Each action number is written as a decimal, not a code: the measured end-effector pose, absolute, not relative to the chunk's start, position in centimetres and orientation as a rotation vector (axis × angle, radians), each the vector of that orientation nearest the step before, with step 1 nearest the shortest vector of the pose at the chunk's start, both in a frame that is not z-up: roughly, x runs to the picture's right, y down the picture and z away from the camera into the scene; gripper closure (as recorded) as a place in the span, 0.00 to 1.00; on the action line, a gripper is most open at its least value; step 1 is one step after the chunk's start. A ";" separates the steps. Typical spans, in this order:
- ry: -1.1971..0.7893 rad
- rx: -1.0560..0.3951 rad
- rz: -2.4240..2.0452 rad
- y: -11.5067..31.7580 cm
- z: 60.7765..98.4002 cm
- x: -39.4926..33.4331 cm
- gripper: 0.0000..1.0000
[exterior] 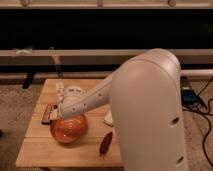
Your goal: Push the ceramic bowl across the table
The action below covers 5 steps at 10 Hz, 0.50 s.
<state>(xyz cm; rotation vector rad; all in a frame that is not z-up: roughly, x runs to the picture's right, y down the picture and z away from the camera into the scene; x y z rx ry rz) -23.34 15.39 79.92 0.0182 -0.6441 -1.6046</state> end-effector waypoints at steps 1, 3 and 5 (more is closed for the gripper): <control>-0.644 -0.012 -1.605 15.6 80.6 -23.2 0.20; -0.631 -0.069 -1.607 15.7 81.9 -22.0 0.20; -0.627 -0.104 -1.620 16.1 82.3 -21.9 0.20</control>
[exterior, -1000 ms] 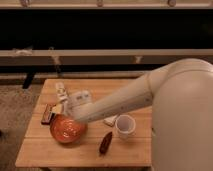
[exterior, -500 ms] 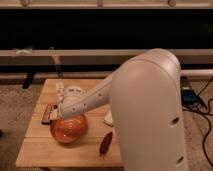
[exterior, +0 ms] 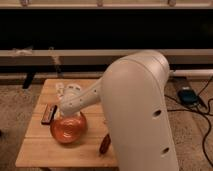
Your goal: Push the ceramic bowl across the table
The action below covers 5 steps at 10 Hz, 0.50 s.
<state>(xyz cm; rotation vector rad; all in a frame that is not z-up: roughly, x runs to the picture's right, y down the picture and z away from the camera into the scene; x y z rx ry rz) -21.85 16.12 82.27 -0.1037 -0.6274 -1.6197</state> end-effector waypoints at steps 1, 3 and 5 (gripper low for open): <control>-0.626 -0.117 -1.625 16.1 82.5 -21.6 0.20; -0.623 -0.156 -1.631 16.1 83.4 -20.7 0.20; -0.607 -0.170 -1.618 15.2 84.1 -19.0 0.20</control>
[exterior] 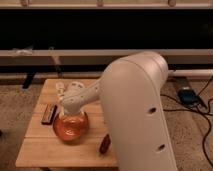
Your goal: Push the ceramic bowl across the table
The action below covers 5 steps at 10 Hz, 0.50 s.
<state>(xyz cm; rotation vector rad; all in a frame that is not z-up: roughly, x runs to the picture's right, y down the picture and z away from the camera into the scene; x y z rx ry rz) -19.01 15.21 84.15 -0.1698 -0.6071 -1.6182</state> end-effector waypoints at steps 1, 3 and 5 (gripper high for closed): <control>-0.603 -0.173 -1.601 14.7 84.6 -18.2 0.20; -0.583 -0.179 -1.568 13.4 85.7 -16.5 0.20; -0.559 -0.189 -1.549 12.5 86.7 -15.5 0.20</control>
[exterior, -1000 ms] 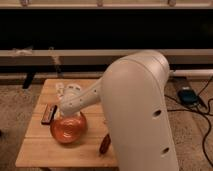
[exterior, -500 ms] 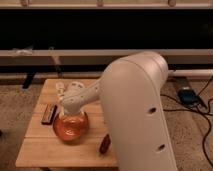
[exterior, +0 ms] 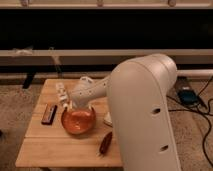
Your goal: Push the ceramic bowl across the table
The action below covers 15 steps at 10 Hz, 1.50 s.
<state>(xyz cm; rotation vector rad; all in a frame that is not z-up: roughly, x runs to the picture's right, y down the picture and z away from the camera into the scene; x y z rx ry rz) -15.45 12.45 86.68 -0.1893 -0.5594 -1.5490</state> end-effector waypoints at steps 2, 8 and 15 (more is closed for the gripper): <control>-0.537 -0.193 -1.543 11.7 87.4 -15.1 0.20; -0.442 -0.156 -1.459 7.8 89.9 -11.7 0.20; -0.357 -0.108 -1.415 5.2 91.3 -9.3 0.20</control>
